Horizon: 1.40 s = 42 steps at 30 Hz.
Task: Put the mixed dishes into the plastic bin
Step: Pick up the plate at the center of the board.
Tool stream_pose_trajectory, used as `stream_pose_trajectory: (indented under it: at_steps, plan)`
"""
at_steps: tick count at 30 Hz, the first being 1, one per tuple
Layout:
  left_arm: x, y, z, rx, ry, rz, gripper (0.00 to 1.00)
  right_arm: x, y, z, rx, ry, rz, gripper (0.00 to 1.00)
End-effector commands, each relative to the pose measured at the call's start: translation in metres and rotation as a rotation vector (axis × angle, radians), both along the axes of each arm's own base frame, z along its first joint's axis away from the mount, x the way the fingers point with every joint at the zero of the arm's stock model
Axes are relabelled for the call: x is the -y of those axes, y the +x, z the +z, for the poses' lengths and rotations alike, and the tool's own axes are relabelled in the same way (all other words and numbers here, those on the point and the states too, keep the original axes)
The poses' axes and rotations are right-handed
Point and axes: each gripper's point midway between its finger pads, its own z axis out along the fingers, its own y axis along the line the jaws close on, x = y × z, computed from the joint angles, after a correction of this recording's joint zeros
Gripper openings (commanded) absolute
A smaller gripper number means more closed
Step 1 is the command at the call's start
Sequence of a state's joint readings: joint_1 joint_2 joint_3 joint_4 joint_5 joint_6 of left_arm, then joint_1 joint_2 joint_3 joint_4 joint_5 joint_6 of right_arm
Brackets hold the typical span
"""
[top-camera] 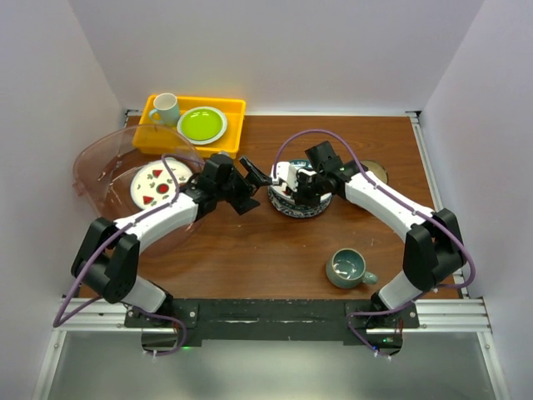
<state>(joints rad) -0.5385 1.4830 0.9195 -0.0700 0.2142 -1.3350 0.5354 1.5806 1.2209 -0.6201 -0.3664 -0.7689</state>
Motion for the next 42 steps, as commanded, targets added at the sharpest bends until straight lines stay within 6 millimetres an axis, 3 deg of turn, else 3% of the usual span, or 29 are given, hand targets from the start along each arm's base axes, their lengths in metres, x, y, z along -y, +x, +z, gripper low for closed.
stream_pose_trajectory:
  at_steps: [1, 17, 25, 28, 32, 36, 42]
  plan:
    - [0.013, 0.015, 0.028, 0.034, -0.064, 0.041, 1.0, -0.013, 0.013, 0.048, 0.121, 0.117, 0.009, 0.0]
    - [0.035, 0.022, 0.021, -0.016, -0.104, 0.046, 1.0, -0.017, 0.01, 0.052, 0.11, 0.137, 0.022, 0.0]
    - [0.046, 0.026, 0.001, -0.072, -0.092, 0.05, 0.94, -0.023, 0.007, 0.058, 0.095, 0.167, 0.038, 0.0]
    - [0.049, 0.031, -0.004, -0.075, -0.084, 0.051, 0.86, -0.026, 0.003, 0.064, 0.088, 0.192, 0.051, 0.0]
    - [0.051, 0.035, -0.005, -0.068, -0.077, 0.05, 0.6, -0.03, -0.003, 0.069, 0.072, 0.217, 0.07, 0.0]
    - [0.054, 0.04, 0.0, -0.032, -0.078, 0.038, 0.55, -0.034, -0.009, 0.076, 0.053, 0.249, 0.085, 0.0]
    - [0.055, 0.04, 0.006, 0.01, -0.082, 0.015, 0.25, -0.038, -0.02, 0.079, 0.017, 0.282, 0.115, 0.0]
